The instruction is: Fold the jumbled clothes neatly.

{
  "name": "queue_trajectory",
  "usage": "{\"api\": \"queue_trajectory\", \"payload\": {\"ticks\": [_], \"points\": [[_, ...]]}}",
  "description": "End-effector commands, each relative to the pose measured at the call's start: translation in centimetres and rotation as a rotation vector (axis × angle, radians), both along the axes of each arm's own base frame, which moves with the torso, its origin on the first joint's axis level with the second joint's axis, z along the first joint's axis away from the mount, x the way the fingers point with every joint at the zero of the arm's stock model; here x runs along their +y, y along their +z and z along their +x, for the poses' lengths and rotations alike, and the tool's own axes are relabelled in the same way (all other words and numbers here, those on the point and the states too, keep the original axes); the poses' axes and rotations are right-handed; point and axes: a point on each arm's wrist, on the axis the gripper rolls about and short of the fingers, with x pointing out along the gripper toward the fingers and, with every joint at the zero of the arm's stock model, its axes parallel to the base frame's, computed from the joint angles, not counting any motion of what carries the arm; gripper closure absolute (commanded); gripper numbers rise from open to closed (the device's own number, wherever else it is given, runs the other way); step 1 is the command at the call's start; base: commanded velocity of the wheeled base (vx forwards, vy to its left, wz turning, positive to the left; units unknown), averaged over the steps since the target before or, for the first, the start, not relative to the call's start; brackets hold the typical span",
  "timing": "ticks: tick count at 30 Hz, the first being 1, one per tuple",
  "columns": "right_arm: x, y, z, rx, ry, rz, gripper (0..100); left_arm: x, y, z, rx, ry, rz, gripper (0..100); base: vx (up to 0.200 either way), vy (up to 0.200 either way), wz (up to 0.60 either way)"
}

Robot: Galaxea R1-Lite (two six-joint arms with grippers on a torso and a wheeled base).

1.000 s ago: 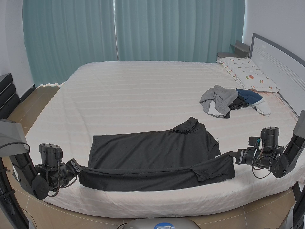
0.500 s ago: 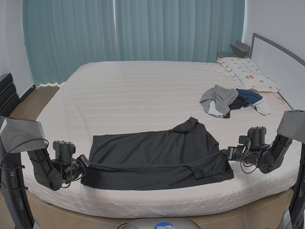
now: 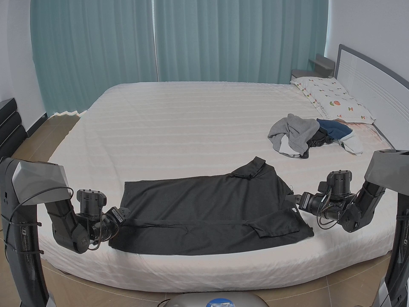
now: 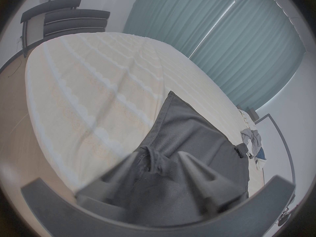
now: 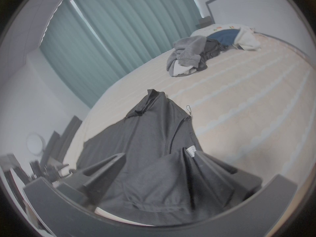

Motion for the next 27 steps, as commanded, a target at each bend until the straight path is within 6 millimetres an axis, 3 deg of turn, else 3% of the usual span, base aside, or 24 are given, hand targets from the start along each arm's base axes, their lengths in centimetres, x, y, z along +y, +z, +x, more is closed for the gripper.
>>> {"api": "queue_trajectory", "payload": {"ticks": [1, 7, 10, 14, 27], "points": [[-0.1, 0.3, 0.5, -0.015, -0.056, 0.103, 0, 0.1, -0.7, 0.2, 0.014, 0.014, -0.010, 0, 0.000, 0.000, 0.00], [-0.7, -0.1, 0.7, 0.051, -0.124, 0.296, 0, 0.1, 0.9, -0.2, -0.023, 0.036, -0.047, 0, 0.000, 0.000, 0.00], [-1.9, 0.5, 0.9, 0.061, -0.163, 0.440, 0, 0.2, 2.5, -1.7, -0.033, 0.070, -0.138, 0, 0.000, 0.000, 0.00], [-2.6, -0.2, 0.9, 0.075, -0.182, 0.510, 0, 1.0, 3.9, -2.8, -0.033, 0.035, -0.273, 0, 0.000, 0.000, 0.00], [-2.3, -1.5, 0.4, 0.058, -0.166, 0.517, 0, 2.3, 3.4, -3.0, -0.002, 0.015, -0.335, 0, 0.200, 0.000, 0.00]]}}
